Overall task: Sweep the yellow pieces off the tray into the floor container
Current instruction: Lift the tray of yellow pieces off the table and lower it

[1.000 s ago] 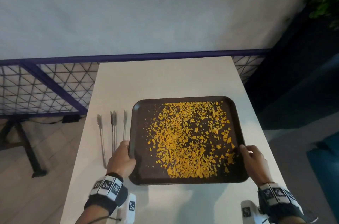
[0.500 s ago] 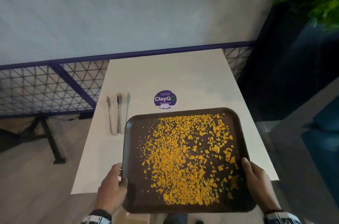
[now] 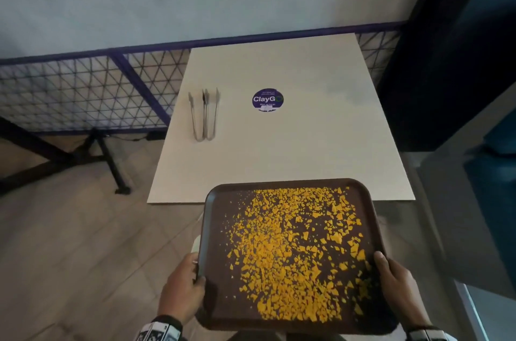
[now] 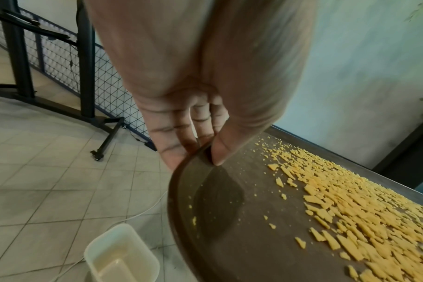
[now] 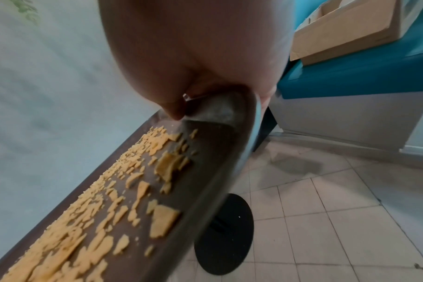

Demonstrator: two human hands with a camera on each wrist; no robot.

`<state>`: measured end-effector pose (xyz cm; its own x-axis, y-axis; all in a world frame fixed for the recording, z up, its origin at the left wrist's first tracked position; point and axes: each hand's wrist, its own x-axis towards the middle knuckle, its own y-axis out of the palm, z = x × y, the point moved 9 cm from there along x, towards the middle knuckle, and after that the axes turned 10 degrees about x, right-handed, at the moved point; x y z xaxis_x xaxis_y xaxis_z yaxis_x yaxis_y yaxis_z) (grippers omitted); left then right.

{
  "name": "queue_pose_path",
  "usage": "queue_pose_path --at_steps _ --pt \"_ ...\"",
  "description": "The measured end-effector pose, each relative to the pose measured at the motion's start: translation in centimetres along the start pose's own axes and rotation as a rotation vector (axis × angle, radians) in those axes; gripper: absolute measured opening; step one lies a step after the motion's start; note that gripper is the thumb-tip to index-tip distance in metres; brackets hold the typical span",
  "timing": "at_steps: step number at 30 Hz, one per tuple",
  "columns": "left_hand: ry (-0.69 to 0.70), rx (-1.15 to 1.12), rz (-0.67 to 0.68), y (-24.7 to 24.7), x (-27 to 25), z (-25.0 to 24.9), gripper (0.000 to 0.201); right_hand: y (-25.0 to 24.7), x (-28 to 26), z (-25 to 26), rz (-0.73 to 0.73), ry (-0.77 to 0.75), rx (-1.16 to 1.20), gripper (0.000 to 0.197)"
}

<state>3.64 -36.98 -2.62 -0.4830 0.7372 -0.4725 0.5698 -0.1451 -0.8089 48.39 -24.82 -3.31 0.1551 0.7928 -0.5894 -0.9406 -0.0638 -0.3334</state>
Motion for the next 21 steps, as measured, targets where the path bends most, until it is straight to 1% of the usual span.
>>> queue_pose_path --at_steps 4,6,9,13,17,21 --pt "0.013 -0.008 -0.017 0.7 -1.1 2.5 0.041 1.5 -2.0 -1.9 -0.005 -0.027 -0.048 0.034" --pt "0.020 -0.015 -0.003 1.1 -1.5 3.9 0.040 2.4 -2.8 -3.2 -0.014 -0.005 -0.073 0.034" --pt "0.008 -0.039 0.013 1.9 -1.8 6.6 0.038 3.2 -3.8 -5.4 -0.049 0.026 -0.114 0.040" --pt "0.008 -0.027 0.034 3.2 -1.9 9.2 0.035 4.3 -5.2 -7.6 -0.092 0.071 -0.153 0.041" --pt "-0.001 -0.021 0.059 4.3 -1.8 10.8 0.029 5.0 -6.3 -9.1 -0.156 0.083 -0.204 0.048" --pt "-0.030 -0.008 0.065 4.9 -1.5 12.1 0.028 6.1 -6.2 -10.3 -0.163 0.101 -0.207 0.051"
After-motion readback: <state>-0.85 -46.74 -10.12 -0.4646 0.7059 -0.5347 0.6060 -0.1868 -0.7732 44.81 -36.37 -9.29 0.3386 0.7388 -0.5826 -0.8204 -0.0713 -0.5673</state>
